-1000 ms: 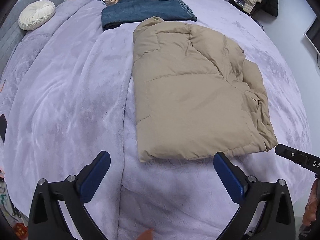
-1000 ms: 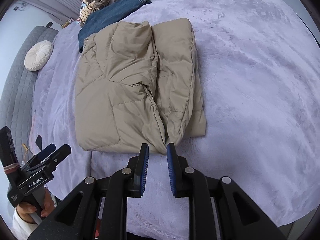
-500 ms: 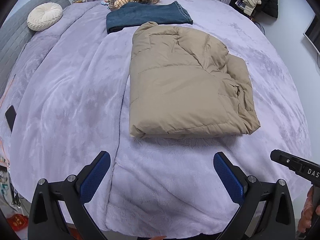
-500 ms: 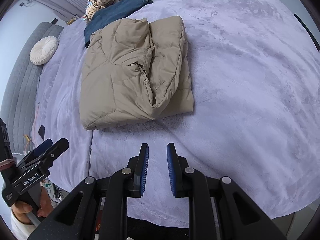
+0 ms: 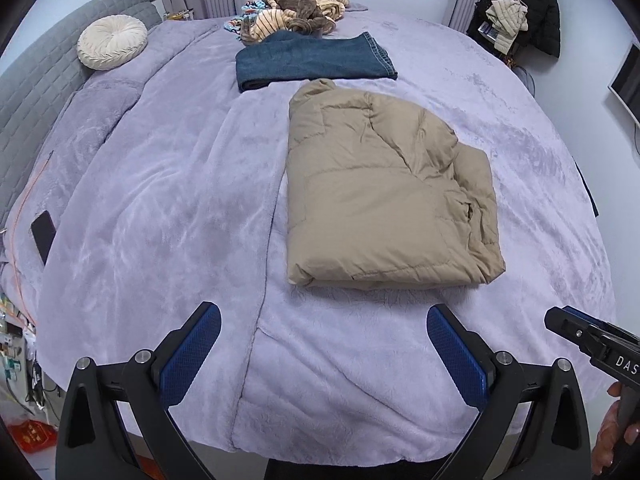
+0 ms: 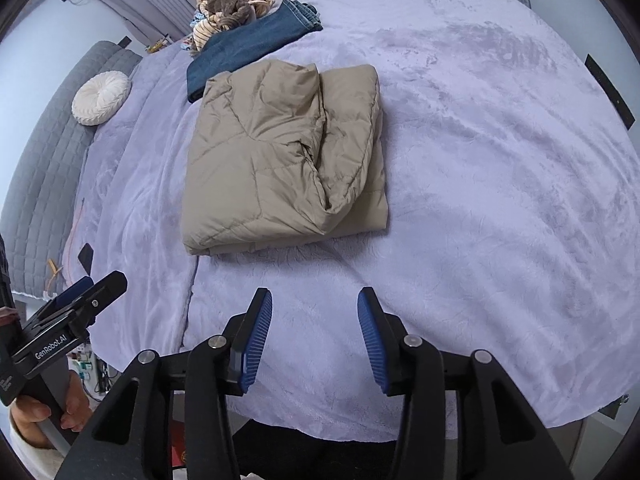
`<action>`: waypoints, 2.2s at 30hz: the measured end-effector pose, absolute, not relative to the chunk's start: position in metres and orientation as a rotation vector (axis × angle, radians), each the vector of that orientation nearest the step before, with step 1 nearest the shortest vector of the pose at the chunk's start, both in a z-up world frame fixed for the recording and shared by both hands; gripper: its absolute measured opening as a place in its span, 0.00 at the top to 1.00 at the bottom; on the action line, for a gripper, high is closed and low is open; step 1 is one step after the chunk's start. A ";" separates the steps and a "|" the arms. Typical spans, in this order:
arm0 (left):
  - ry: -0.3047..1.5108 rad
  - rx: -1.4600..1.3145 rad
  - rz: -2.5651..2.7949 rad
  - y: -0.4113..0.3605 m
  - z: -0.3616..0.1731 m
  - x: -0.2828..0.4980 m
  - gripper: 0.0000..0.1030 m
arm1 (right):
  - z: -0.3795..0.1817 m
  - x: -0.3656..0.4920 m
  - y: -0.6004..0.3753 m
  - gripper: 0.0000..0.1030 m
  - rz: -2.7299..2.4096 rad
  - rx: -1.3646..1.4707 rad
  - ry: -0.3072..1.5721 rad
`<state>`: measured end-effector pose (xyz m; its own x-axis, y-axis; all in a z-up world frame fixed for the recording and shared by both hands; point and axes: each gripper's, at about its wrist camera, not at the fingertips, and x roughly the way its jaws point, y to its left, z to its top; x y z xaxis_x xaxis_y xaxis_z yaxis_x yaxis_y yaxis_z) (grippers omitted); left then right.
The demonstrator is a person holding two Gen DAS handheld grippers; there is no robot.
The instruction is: Fold large clothes
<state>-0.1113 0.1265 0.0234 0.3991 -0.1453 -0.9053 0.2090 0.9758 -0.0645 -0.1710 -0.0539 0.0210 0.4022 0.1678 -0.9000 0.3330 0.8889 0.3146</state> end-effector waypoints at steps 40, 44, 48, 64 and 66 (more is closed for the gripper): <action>0.982 0.087 -0.175 0.167 0.093 -0.086 0.00 | 0.116 -0.133 -0.005 0.00 -0.278 0.297 0.944; 0.981 0.086 -0.175 0.166 0.094 -0.086 0.00 | 0.116 -0.133 -0.005 0.00 -0.279 0.298 0.943; 0.981 0.088 -0.176 0.166 0.094 -0.086 0.00 | 0.116 -0.133 -0.005 0.00 -0.280 0.297 0.944; 0.979 0.088 -0.176 0.166 0.094 -0.085 0.00 | 0.116 -0.133 -0.004 0.00 -0.277 0.296 0.943; 0.978 0.088 -0.177 0.166 0.095 -0.085 0.00 | 0.117 -0.133 -0.004 0.00 -0.275 0.294 0.942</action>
